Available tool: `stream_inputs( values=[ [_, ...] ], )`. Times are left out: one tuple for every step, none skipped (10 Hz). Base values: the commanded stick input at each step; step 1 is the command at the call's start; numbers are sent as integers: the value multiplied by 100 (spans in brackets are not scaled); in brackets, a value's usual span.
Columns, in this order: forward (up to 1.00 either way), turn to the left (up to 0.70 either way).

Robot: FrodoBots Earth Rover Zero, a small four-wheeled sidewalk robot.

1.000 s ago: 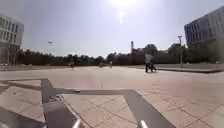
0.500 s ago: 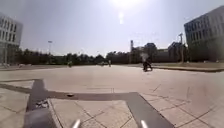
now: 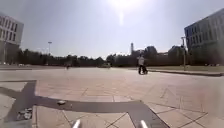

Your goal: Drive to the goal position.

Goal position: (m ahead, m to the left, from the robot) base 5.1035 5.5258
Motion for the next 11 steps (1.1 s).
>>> stream_inputs(
  values=[
    [70, 2],
    [70, 2],
    [70, 2],
    [70, 2],
    [70, 2],
    [70, 2],
    [70, 2],
    [70, 2],
    [70, 2],
    [70, 2],
    [70, 2]
  ],
)
